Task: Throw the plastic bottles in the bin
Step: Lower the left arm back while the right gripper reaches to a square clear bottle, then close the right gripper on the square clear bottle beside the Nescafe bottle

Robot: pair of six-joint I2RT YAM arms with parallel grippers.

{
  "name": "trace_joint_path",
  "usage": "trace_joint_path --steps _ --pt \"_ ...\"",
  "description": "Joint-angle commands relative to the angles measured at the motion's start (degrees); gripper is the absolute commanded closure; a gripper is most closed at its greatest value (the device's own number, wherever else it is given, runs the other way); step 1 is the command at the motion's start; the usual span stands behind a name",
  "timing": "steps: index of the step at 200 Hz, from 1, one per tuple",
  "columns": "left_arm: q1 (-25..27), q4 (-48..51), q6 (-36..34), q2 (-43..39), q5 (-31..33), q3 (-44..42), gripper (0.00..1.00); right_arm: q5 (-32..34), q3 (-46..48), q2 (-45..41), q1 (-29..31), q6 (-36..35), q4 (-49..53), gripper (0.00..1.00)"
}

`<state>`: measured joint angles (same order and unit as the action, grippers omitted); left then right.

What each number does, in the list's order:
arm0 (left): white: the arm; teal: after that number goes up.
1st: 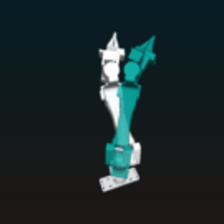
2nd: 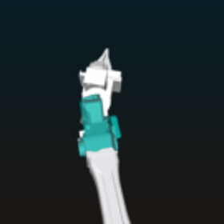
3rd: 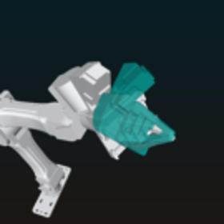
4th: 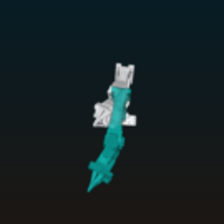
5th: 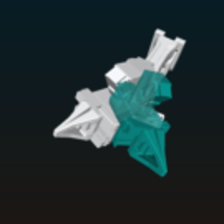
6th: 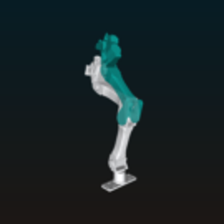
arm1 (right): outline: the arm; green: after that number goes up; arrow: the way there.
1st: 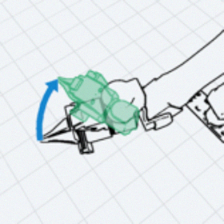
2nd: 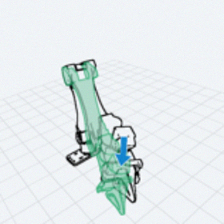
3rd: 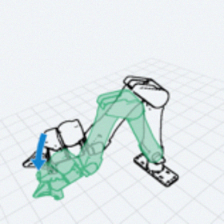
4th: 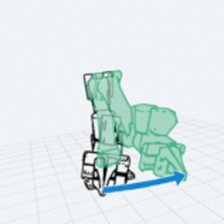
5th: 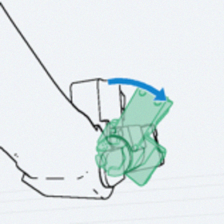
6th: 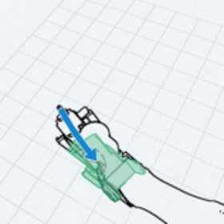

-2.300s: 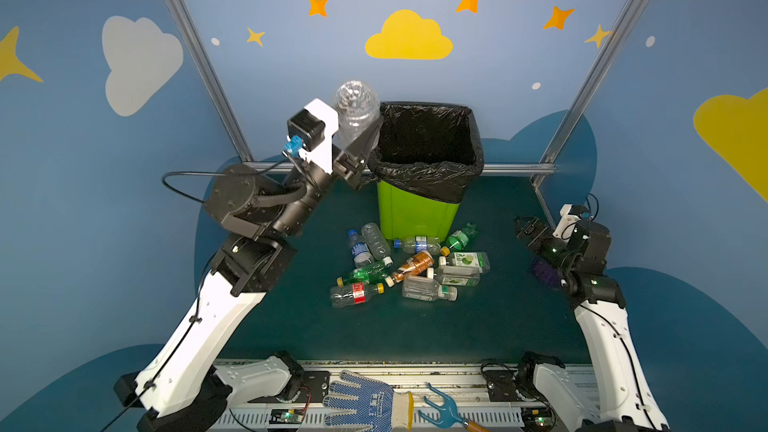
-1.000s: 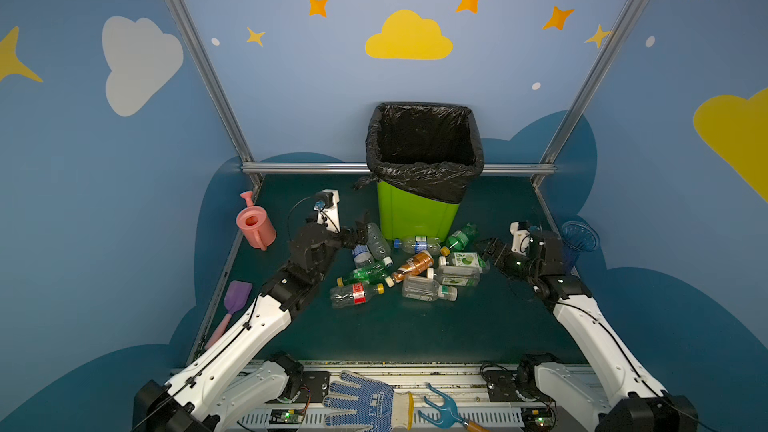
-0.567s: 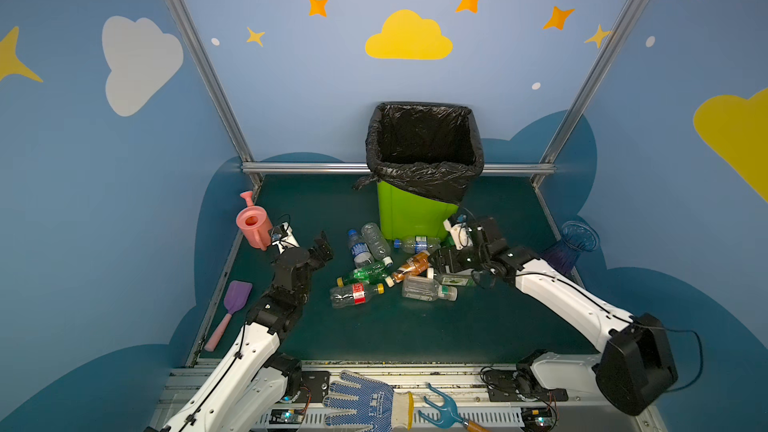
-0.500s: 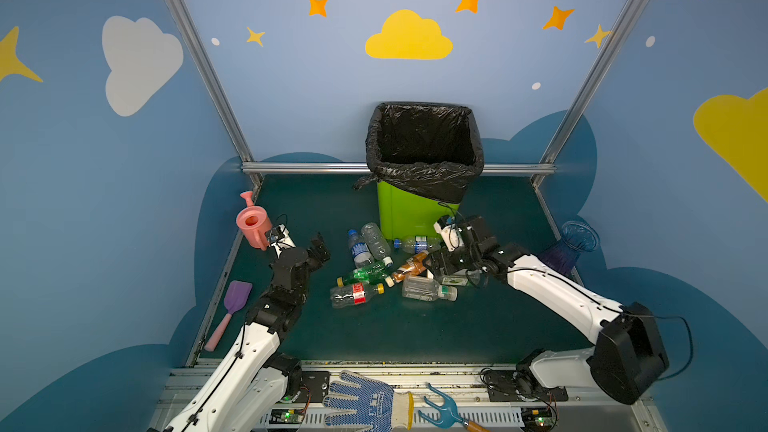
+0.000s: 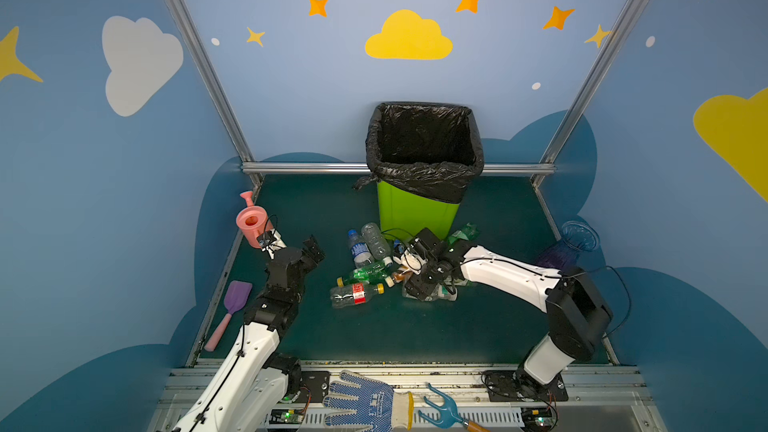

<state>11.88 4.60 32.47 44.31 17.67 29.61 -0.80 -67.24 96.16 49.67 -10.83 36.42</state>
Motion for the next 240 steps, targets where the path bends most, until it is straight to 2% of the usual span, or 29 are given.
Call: trace_joint_path --steps 1,35,81,177,191,217,240 --pt "-0.6 0.8 0.7 0.1 -1.0 -0.7 0.00 2.7 -2.4 2.5 1.2 -3.6 4.7 0.17" --pt "-1.0 1.1 0.4 -0.1 -1.5 -0.7 0.00 2.6 -4.9 6.2 3.0 -5.3 7.0 0.23" --pt "-1.2 1.7 0.4 -0.4 -1.5 -0.9 0.00 4.0 -7.6 10.7 4.8 -6.3 10.1 0.37" --pt "-1.7 2.4 0.2 -1.6 -1.6 -1.9 0.00 4.4 -8.6 12.6 6.1 -6.3 11.5 0.35" --pt "-1.7 2.8 0.1 -1.9 -1.6 -1.8 0.00 4.2 -8.6 12.8 6.2 -6.3 11.5 0.39" --pt "-1.8 3.3 -0.2 -2.7 -1.1 -2.3 0.00 4.4 -9.6 13.1 6.4 -6.3 12.4 0.51" --pt "-2.0 2.9 -0.2 -2.9 -1.2 -2.6 0.00 4.3 -10.5 11.6 6.4 -6.3 12.6 0.54"
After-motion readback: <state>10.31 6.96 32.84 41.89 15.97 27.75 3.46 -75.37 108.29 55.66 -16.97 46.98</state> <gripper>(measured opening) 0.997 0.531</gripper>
